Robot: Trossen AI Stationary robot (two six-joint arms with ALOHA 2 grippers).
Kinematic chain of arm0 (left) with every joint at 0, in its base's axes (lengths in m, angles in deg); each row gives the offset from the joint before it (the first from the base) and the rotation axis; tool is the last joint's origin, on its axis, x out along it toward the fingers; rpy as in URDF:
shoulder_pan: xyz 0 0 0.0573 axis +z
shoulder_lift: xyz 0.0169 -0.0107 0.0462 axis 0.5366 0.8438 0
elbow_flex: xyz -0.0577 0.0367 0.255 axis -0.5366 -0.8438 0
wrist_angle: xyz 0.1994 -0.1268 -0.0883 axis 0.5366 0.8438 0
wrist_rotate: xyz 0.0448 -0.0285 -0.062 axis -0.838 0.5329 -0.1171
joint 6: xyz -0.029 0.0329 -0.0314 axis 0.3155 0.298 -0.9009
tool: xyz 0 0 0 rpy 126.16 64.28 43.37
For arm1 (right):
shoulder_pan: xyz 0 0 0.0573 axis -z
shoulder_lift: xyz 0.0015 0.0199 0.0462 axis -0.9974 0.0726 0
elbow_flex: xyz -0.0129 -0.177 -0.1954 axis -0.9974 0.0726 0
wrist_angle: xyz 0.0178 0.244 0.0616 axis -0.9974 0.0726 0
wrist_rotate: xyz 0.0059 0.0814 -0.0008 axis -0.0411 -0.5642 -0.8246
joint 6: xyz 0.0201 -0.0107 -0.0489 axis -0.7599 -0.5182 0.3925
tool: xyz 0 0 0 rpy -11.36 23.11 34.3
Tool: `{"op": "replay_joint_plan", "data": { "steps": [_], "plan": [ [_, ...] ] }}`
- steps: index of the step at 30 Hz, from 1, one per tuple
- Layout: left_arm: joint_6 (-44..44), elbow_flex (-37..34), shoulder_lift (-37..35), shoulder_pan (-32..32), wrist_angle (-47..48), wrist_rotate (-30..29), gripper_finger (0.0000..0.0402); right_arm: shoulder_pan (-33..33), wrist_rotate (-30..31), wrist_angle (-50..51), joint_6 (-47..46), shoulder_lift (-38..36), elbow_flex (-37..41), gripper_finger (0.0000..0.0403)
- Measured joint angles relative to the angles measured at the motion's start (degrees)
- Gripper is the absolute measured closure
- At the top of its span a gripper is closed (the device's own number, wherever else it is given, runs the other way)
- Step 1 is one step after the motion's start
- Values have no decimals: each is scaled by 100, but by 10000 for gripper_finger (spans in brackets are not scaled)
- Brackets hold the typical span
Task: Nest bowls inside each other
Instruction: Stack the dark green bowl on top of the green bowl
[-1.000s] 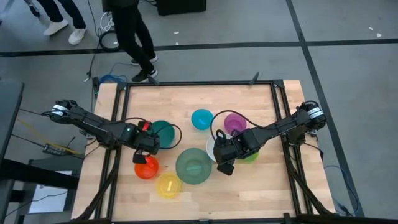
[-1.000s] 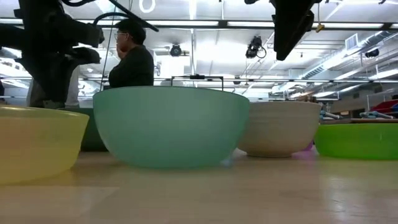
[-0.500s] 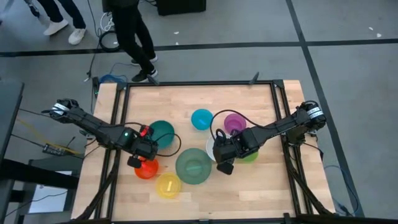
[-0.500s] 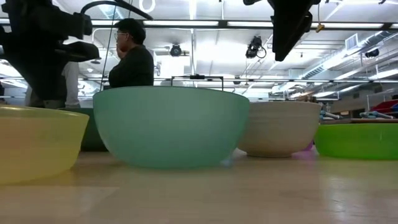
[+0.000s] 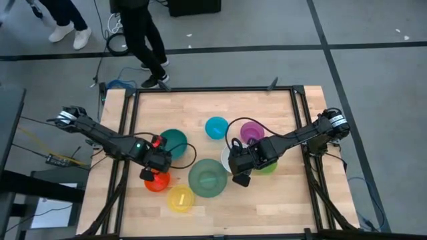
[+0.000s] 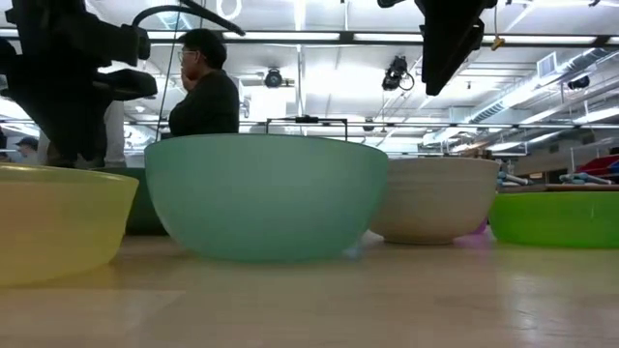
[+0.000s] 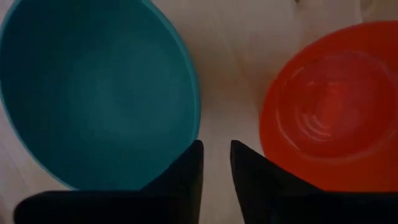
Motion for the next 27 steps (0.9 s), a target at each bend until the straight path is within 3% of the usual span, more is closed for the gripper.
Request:
{"op": "replay_joint_plan", "data": {
  "steps": [8,21,24,27],
  "plan": [
    [-7,0,67,2,-44,-306,246,23,17,-5,13,0,0,266],
    [87,-468,525,386,-632,-523,245,24,146,-47,54,0,0,266],
    [267,-470,728,428,-737,-536,264,25,156,-52,73,0,0,266],
    [543,-470,838,427,-1029,-528,326,25,277,-67,111,0,0,266]
  ]
}}
